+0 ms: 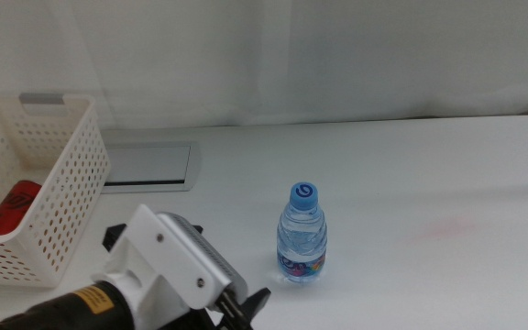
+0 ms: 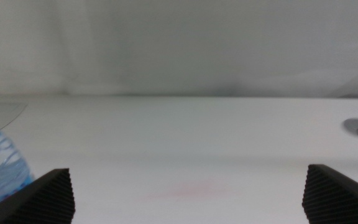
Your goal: Use arms to grab the bottles and put them into the dustbin to the left of the table.
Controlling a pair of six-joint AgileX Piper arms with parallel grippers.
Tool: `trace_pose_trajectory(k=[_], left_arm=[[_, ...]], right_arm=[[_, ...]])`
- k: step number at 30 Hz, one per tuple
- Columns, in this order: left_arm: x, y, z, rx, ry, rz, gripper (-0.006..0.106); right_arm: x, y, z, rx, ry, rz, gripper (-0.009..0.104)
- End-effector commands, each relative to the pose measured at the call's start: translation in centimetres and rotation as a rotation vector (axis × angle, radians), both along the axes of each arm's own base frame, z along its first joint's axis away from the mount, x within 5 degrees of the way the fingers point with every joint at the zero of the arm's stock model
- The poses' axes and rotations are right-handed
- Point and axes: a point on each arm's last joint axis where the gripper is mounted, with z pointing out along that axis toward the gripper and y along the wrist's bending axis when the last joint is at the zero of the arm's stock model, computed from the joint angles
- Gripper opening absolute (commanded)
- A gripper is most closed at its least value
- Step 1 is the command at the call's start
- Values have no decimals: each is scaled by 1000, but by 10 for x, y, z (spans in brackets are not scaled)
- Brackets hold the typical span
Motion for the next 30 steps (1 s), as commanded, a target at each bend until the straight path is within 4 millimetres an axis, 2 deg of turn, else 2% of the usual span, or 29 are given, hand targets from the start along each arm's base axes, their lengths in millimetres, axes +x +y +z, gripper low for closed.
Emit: trace_pose_trajectory(k=[1,4,10,16,22,30], left_arm=[[1,-5,-5,-9,20,18,93],[4,-8,-10,6,12,31,93],[12,-11,-18,20,-6,78,93],[14,-26,-29,4,-37,68,93],[20,-49,-36,-168,-111,33,93],[34,-60,-79,-174,-123,73,91]], right_arm=[[1,4,-12,24,-28,32,103],[0,6,-26,23,-16,56,103],[1,5,-26,-72,-52,63,103],[1,6,-25,-76,-63,72,103],[1,6,-24,-73,-70,79,103],[1,7,-24,-70,-74,84,103]])
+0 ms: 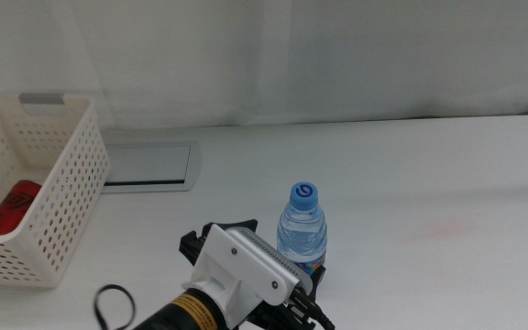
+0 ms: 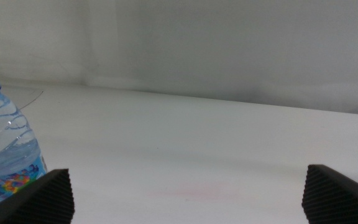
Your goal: Use arms to grab the bottles and put them into the dustbin to the left of the table.
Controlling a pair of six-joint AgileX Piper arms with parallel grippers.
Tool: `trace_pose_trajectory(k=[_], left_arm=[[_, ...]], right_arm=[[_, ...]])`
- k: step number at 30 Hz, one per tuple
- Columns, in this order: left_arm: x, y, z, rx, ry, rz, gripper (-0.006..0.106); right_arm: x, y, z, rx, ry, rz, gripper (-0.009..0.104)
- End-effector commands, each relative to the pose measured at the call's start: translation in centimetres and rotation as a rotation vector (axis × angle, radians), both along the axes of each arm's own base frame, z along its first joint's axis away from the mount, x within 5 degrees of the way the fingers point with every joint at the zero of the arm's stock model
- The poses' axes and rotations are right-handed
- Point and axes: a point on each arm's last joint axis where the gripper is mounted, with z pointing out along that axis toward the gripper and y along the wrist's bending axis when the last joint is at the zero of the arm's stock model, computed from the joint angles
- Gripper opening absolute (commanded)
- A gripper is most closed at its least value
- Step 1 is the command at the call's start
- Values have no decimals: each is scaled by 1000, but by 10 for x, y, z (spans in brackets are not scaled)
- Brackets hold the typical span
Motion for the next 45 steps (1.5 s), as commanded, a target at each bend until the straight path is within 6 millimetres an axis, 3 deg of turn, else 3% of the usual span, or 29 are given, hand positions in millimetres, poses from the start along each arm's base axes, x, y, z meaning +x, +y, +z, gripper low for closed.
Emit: trace_pose_trajectory(k=[1,12,24,30,32,34,36,37,41,45], left_arm=[[3,-4,-11,-37,-14,14,90],[20,-19,-46,-67,4,72,90],[59,-38,-43,-95,110,186,90],[63,-44,-41,-96,135,181,87],[63,-44,-41,-96,135,181,81],[63,-44,-41,-96,135,181,64],[63,-44,-41,-96,135,181,34],[63,-44,-41,-90,131,178,1],[64,-45,-35,-80,104,165,-3],[68,-44,-9,-82,51,162,-3]], right_arm=[[0,0,-1,-16,-14,6,103],[0,0,-1,-16,-14,6,103],[0,0,-1,-16,-14,6,103],[0,0,-1,-16,-14,6,103],[0,0,-1,-16,-14,6,103],[0,0,-1,-16,-14,6,103],[0,0,-1,-16,-14,6,103],[0,0,-1,-16,-14,6,103],[0,0,-1,-16,-14,6,103],[0,0,-1,-16,-14,6,103]])
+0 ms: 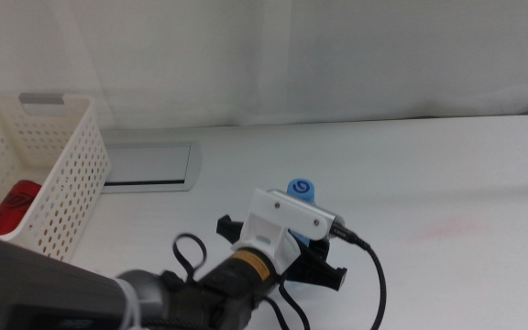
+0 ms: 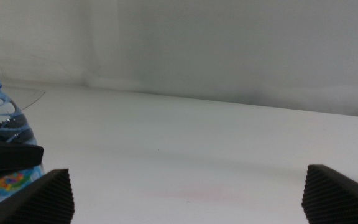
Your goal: Use arms to grab the bottles and put them into the dustbin to the left of the table.
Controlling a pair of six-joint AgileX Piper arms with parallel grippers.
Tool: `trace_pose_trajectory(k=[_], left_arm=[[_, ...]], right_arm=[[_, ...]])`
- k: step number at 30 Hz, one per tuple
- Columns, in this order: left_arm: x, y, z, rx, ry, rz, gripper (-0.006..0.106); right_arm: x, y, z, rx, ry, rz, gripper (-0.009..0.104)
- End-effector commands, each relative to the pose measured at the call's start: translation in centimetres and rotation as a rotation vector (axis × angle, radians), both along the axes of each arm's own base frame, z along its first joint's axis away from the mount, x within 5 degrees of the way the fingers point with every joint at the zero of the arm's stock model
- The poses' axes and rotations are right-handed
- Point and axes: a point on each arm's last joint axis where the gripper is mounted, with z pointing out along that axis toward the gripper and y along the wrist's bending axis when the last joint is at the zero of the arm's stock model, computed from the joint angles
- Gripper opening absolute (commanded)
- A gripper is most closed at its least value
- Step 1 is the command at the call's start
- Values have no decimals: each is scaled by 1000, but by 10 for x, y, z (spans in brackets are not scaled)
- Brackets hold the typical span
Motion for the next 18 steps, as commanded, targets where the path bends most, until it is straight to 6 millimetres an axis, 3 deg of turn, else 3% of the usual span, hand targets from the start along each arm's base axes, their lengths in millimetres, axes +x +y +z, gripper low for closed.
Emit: trace_pose_trajectory(k=[1,5,10,18], left_arm=[[9,0,31,-41,-83,19,-3],[27,15,75,-18,-94,46,-3],[50,54,145,-43,-130,98,-3],[54,147,240,-46,-127,173,-3]], right_arm=[[0,0,-1,-15,-9,2,103],[0,0,-1,-15,-9,2,103],[0,0,-1,-15,-9,2,103],[0,0,-1,-15,-9,2,103]])
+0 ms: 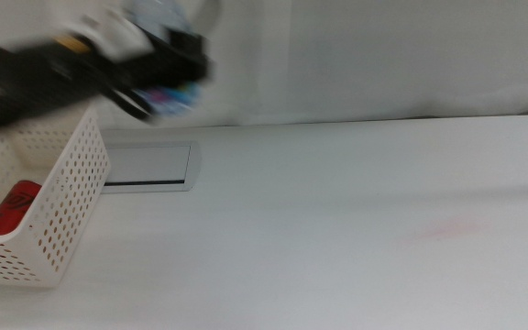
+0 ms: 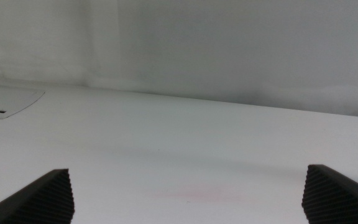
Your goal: Use arms to grab the bottles and put them into the dustbin to the left of the table.
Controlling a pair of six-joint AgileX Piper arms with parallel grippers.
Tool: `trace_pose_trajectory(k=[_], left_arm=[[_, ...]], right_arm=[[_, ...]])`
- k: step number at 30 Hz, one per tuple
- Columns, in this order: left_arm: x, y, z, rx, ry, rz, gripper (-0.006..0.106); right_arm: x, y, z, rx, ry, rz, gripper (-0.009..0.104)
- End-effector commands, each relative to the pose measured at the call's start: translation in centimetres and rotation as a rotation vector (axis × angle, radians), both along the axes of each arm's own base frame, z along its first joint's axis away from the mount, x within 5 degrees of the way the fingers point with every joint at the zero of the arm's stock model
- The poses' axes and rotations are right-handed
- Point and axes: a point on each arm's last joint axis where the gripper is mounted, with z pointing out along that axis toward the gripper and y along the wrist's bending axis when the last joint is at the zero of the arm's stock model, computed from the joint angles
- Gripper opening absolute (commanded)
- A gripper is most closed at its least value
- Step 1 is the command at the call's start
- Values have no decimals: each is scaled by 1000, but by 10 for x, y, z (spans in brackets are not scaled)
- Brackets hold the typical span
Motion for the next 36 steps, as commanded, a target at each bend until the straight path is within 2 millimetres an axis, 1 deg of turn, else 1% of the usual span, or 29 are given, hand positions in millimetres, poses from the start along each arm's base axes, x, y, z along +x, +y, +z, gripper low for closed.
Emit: trace_pose_trajectory(k=[1,4,6,7,9,11,12,15,17,18,21,28,31,32,33,36], left_arm=[[-5,26,30,-12,10,17,-3],[-7,63,45,-4,117,68,-3],[-10,89,52,15,221,166,-3],[-11,98,54,40,262,212,-3],[-14,119,59,88,307,339,-3],[-17,135,62,134,324,439,-3],[-18,139,61,152,332,466,-3],[-18,143,57,158,371,488,-3],[-14,144,48,168,433,487,-3],[-8,145,35,180,508,486,-3],[4,151,17,173,585,498,-3],[27,176,-16,109,668,546,-3],[37,183,-33,65,712,520,-3],[41,185,-41,53,729,516,-3],[49,189,-54,48,747,517,-3],[60,193,-77,48,793,520,-3]], right_arm=[[0,0,-1,-15,-9,2,103],[0,0,-1,-15,-9,2,103],[0,0,-1,-15,-9,2,103],[0,0,-1,-15,-9,2,103],[0,0,-1,-15,-9,2,103],[0,0,-1,-15,-9,2,103],[0,0,-1,-15,-9,2,103],[0,0,-1,-15,-9,2,103],[0,0,-1,-15,-9,2,103],[0,0,-1,-15,-9,2,103],[0,0,-1,-15,-9,2,103],[0,0,-1,-15,-9,2,103],[0,0,-1,-15,-9,2,103],[0,0,-1,-15,-9,2,103],[0,0,-1,-15,-9,2,103],[0,0,-1,-15,-9,2,103]])
